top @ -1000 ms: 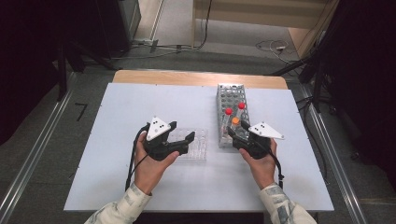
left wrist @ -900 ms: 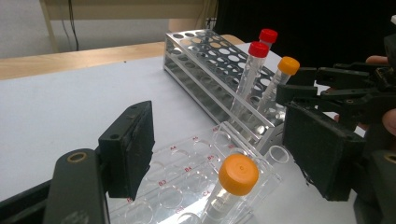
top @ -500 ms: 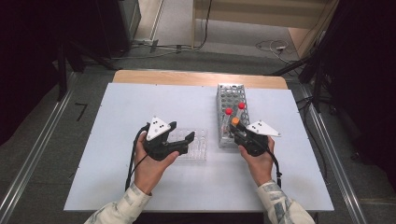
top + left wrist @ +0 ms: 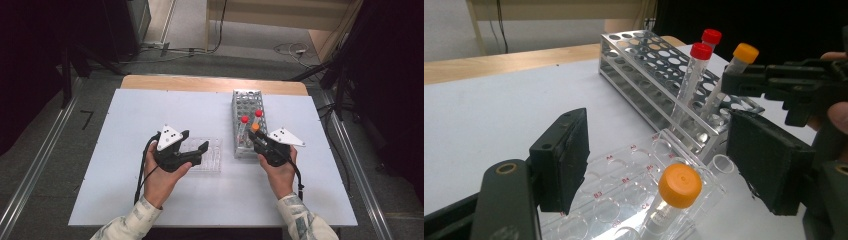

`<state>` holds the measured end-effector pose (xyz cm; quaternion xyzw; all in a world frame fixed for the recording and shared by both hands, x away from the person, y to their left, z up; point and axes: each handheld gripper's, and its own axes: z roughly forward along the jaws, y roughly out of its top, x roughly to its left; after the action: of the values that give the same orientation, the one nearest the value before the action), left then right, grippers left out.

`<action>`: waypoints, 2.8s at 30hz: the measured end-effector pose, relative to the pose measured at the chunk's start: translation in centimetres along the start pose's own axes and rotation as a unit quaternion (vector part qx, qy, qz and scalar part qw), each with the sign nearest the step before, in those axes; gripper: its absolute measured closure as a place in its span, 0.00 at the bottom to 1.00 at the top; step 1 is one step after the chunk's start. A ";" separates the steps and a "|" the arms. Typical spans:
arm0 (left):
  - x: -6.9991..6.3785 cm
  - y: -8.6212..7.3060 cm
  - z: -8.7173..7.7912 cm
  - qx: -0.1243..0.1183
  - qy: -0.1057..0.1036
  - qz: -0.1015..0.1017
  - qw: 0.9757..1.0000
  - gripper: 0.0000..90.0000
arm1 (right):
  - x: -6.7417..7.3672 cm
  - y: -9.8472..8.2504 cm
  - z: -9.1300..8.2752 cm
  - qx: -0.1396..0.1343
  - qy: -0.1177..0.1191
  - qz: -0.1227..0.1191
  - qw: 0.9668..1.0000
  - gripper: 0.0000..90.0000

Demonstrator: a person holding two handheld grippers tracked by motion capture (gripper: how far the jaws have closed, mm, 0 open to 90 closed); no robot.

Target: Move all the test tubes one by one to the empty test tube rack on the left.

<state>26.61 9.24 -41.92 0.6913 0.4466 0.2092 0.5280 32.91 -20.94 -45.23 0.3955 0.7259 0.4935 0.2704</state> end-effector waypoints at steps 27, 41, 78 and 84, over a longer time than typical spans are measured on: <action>0.0 0.2 -0.4 -0.006 0.000 -0.003 1.000 0.29 | 1.0 3.1 -4.4 -0.051 0.031 -0.011 0.998 0.80; -0.6 0.4 -0.7 -0.012 -0.011 0.002 1.000 0.29 | 3.2 1.4 -4.5 -0.011 0.078 -0.034 0.996 0.80; -5.6 -0.3 -0.2 0.015 -0.093 0.070 0.993 0.50 | 8.9 -1.4 -3.7 0.046 0.166 -0.074 0.982 0.80; -5.8 -0.7 0.1 0.030 -0.099 0.080 0.991 0.63 | 9.2 -1.3 -3.7 0.045 0.171 -0.074 0.981 0.80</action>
<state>23.46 4.36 -41.60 0.7581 0.3411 0.1677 0.5299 24.64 -15.31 -45.12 0.2618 0.8102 0.4993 0.1603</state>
